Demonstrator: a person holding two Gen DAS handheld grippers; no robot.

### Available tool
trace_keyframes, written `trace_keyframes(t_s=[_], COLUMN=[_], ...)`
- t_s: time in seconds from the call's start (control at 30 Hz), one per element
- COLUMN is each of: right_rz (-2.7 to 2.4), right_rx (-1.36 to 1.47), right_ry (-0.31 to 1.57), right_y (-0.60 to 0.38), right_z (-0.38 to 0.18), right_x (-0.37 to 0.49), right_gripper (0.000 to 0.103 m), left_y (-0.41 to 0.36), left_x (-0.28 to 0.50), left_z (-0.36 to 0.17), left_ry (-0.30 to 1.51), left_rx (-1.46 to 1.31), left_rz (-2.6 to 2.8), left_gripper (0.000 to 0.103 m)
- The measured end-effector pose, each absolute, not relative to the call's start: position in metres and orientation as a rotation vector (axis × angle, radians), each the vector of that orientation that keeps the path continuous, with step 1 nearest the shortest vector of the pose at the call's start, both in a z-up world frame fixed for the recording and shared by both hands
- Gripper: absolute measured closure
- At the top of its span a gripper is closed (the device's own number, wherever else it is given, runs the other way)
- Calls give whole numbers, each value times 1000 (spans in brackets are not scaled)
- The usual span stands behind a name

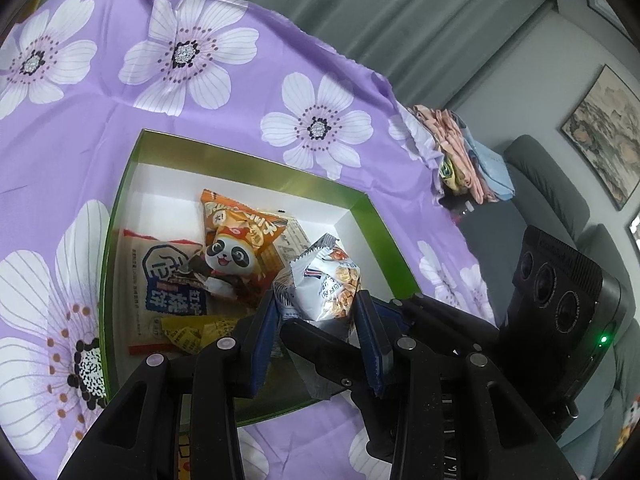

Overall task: Organize snacks
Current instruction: 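Carry the white peanut bag into the green box and open the left gripper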

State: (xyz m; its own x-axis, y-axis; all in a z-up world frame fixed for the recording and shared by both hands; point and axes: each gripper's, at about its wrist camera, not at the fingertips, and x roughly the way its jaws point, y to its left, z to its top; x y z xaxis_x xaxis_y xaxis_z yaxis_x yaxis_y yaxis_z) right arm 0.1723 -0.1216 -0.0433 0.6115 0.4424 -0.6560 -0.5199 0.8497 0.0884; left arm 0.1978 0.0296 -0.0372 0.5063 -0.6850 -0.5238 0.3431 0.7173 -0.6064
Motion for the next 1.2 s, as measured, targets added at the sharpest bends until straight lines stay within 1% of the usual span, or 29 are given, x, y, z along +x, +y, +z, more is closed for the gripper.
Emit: trace_keyframes(t_s=[1.03, 1.2], right_rz=[558, 556], right_rx=[-114, -105], right_ry=[759, 764], right_y=[-122, -123], right_z=[-49, -50], right_x=[178, 177], right_gripper=[58, 56], left_y=[35, 39], left_x=[205, 205], left_z=[-46, -47], left_ry=[859, 868], left_rx=[-475, -479], left_rz=[-624, -601], left_gripper=[65, 62])
